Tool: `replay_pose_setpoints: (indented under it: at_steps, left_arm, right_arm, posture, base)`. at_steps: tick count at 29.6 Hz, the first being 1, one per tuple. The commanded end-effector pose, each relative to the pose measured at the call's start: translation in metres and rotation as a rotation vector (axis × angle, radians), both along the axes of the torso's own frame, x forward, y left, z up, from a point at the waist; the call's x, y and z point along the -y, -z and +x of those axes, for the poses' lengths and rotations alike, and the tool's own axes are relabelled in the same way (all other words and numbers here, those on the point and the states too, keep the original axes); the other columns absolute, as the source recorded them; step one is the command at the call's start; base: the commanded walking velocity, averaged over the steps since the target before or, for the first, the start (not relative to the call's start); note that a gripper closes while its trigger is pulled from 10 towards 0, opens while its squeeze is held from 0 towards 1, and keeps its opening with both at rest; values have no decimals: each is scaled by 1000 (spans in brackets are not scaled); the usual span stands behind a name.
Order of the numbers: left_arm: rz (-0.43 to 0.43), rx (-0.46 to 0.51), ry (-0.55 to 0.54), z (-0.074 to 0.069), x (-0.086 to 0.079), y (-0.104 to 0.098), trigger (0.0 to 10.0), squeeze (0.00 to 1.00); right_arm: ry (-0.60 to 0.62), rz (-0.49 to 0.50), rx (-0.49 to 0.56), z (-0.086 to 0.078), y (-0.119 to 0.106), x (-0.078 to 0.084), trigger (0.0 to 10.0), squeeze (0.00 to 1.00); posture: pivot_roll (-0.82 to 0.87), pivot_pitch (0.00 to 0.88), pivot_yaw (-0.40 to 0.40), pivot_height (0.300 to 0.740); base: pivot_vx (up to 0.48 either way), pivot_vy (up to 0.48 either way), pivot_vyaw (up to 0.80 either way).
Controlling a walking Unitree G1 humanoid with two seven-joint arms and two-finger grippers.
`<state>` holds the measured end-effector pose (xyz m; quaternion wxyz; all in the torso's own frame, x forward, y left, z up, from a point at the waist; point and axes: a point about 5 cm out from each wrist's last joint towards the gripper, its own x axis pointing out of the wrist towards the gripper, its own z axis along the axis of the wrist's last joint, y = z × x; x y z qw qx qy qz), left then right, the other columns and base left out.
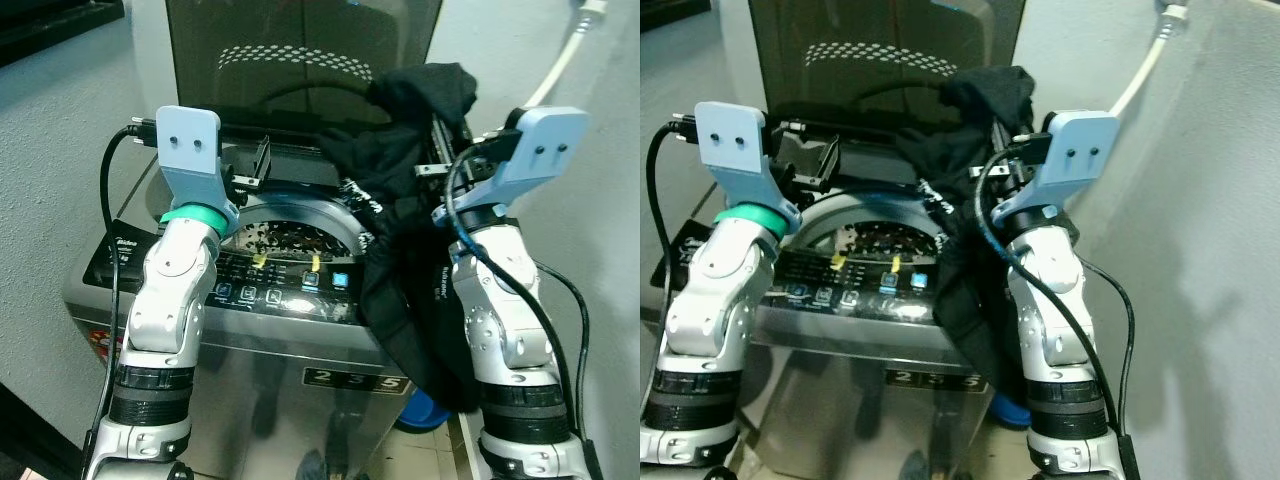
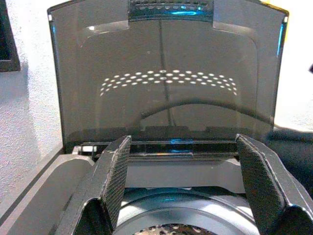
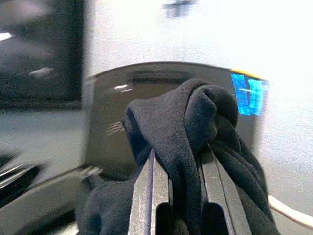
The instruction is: Clothes washing
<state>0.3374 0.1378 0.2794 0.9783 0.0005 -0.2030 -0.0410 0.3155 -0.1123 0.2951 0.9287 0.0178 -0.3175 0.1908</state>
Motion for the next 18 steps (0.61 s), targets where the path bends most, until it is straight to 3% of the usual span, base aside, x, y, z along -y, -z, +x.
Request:
replay_pose_setpoints:
  at_steps: [1,5,18]
  left_arm:
    - [4,-19,-19,3,-1,5,10000,0]
    - [7,-18,-21,3,-1,5,10000,0]
    - [-11,-21,-31,1,-1,5,10000,0]
  right_arm:
    - [-96,-51,43,-9,-5,-13,10000,0]
    - [-119,-62,45,-9,-5,-19,10000,0]
    - [-109,-32,26,-5,-2,-16,10000,0]
  posture:
    - [89,9,-8,740]
    - [89,9,-8,740]
    - [99,4,-16,740]
  base:
    - [0,0,0]
    - [0,0,0]
    - [0,0,0]
